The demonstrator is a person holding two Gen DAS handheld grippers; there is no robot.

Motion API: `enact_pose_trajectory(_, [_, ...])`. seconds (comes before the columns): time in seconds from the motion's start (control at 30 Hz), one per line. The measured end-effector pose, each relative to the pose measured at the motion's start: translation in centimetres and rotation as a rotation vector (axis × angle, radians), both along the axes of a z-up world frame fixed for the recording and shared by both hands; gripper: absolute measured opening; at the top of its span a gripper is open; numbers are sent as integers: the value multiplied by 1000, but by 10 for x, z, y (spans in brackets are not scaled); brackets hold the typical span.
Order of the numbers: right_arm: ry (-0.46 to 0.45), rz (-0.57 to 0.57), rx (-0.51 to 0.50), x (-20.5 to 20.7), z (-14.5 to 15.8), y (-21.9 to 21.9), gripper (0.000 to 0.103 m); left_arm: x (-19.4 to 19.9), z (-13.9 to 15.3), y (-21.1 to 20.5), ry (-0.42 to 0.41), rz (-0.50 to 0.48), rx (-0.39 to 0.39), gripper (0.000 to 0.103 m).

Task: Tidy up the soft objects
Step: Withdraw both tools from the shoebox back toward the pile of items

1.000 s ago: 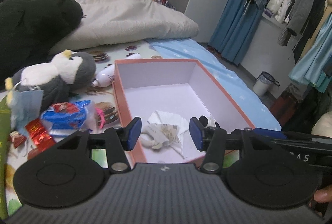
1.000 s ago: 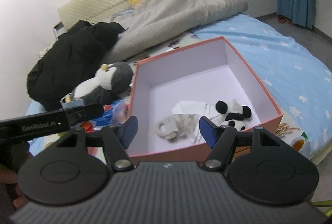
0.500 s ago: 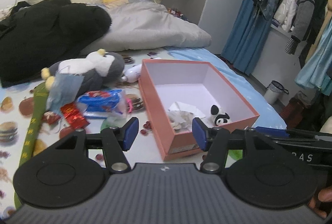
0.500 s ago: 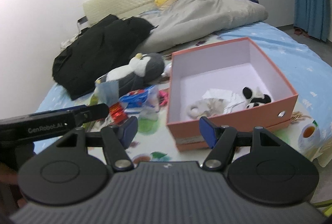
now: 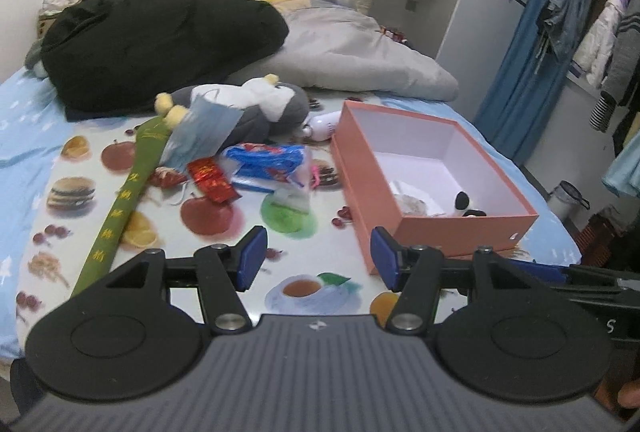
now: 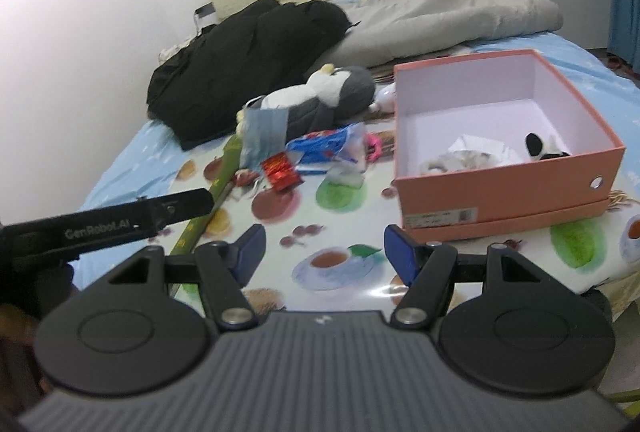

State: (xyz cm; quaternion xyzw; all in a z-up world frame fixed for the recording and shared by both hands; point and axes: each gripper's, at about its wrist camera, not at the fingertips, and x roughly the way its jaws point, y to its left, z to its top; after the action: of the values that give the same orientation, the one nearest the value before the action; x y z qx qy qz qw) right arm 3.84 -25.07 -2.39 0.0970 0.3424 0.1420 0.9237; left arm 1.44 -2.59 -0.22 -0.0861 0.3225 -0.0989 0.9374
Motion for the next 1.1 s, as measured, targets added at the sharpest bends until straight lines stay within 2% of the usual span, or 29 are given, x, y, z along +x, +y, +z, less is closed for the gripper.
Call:
enact_pose_trajectory(0.23, [-8,30,-5,-5,-18,12,68,-8,-25,9,19,26,4,63])
enact_pose_trajectory(0.53, [34,55,-17,6,-40,24,68,9,-52,22,58,71,0,66])
enact_pose_trajectory(0.77, [45,85,-37,31,-51,36,68,45,-71,34,86,115,-11,66])
enact_pose_trajectory(1.1, [81,130,-84,87,-81,57,68,119,-112,48,137,153,-17,66])
